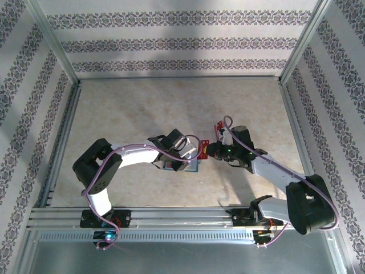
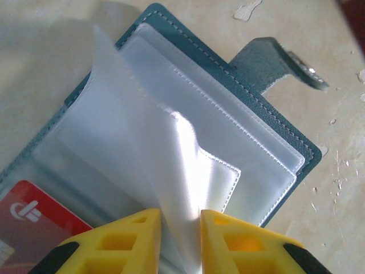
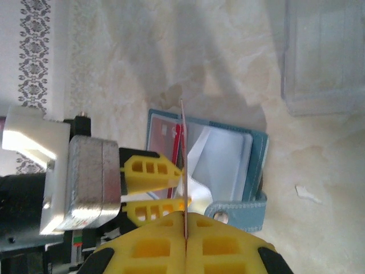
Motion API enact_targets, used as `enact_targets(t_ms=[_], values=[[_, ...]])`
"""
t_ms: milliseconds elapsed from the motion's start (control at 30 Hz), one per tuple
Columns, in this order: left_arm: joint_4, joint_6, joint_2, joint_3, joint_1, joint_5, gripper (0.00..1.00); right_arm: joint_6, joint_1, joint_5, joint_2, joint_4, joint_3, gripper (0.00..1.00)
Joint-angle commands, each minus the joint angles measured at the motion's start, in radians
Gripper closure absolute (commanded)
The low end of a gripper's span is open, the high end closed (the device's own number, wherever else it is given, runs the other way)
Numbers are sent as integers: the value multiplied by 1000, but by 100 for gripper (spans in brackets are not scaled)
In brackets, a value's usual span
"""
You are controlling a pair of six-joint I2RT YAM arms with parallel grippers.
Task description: Put the credit cards into the card holder
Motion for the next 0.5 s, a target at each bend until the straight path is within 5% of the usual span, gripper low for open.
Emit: enact_targets(t_ms=[0, 467], values=[[18, -18, -27, -14, 10, 33, 76, 18, 28, 42, 59, 72, 48, 100], [21, -27, -33, -12, 15, 39, 76, -59, 77, 132, 159, -11, 84, 100]])
